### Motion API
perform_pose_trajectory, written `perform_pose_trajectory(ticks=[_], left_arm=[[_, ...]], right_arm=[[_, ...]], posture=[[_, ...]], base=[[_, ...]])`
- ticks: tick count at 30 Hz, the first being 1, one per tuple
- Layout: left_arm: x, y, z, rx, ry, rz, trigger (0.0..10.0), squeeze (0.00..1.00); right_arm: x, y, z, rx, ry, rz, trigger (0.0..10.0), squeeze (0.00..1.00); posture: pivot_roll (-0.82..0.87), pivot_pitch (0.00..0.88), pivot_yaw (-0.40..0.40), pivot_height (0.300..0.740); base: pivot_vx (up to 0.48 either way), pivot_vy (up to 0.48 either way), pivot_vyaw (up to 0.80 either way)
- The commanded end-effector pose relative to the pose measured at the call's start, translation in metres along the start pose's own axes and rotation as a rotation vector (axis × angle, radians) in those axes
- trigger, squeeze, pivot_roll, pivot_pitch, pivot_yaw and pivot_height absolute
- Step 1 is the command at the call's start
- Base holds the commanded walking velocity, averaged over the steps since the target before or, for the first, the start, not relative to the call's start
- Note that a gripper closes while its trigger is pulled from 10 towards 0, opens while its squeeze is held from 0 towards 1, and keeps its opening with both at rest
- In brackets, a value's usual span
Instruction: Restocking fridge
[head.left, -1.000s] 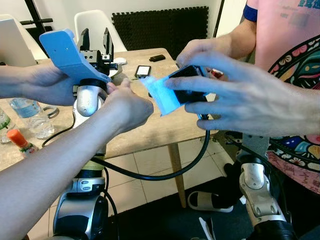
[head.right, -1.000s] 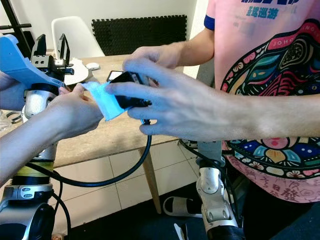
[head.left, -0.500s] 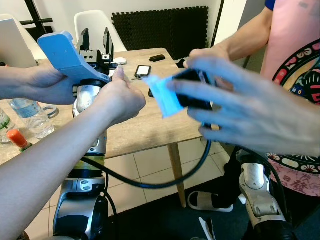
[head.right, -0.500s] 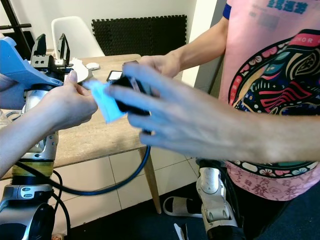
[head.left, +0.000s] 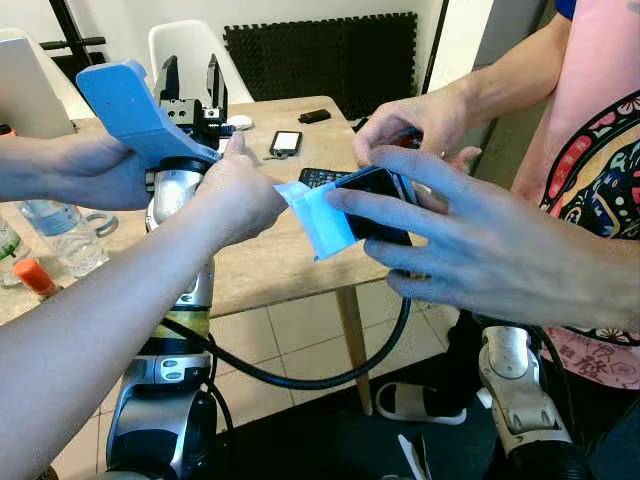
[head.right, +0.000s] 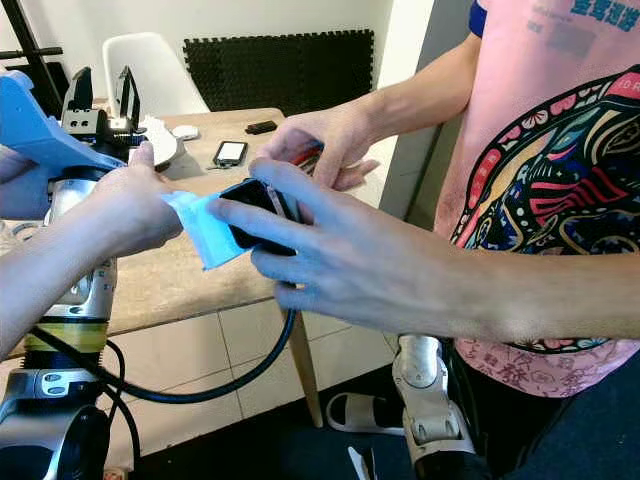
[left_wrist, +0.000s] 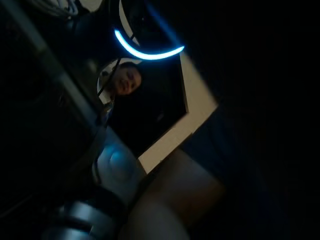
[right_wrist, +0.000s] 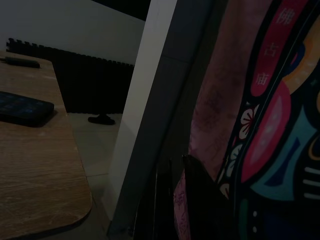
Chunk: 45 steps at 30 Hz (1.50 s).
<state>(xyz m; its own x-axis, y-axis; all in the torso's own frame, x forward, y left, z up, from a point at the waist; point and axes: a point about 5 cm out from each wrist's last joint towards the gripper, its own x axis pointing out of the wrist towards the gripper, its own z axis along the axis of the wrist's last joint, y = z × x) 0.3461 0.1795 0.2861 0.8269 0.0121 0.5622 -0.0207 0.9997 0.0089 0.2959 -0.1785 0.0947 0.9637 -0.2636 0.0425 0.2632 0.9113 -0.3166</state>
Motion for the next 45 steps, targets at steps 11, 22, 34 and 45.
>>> perform_pose_trajectory(ticks=[11, 22, 34, 45], left_arm=[[-0.0002, 0.0013, -0.0029, 0.018, 0.019, 0.000, 10.0, 0.00], [-0.0006, 0.0015, -0.0026, 0.018, 0.020, 0.003, 10.0, 0.00], [-0.0011, 0.0020, -0.0027, 0.022, 0.019, 0.004, 10.0, 0.00], [-0.0013, 0.0023, -0.0022, 0.022, 0.018, 0.004, 10.0, 0.00]], right_arm=[[0.0002, -0.0016, -0.0035, -0.005, 0.017, -0.008, 10.0, 0.00], [0.0001, -0.0025, -0.0034, -0.005, 0.017, -0.010, 10.0, 0.00], [-0.0002, -0.0024, -0.0040, -0.005, 0.019, -0.010, 10.0, 0.00], [-0.0008, -0.0019, -0.0042, -0.006, 0.021, -0.010, 10.0, 0.00]], posture=[[-0.01, 0.000, -0.023, 0.740], [-0.02, 0.000, -0.025, 0.740], [-0.01, 0.000, -0.023, 0.740], [-0.01, 0.000, -0.022, 0.740]], base=[[0.000, 0.000, 0.00], [0.000, 0.000, 0.00], [0.000, 0.000, 0.00], [0.000, 0.000, 0.00]])
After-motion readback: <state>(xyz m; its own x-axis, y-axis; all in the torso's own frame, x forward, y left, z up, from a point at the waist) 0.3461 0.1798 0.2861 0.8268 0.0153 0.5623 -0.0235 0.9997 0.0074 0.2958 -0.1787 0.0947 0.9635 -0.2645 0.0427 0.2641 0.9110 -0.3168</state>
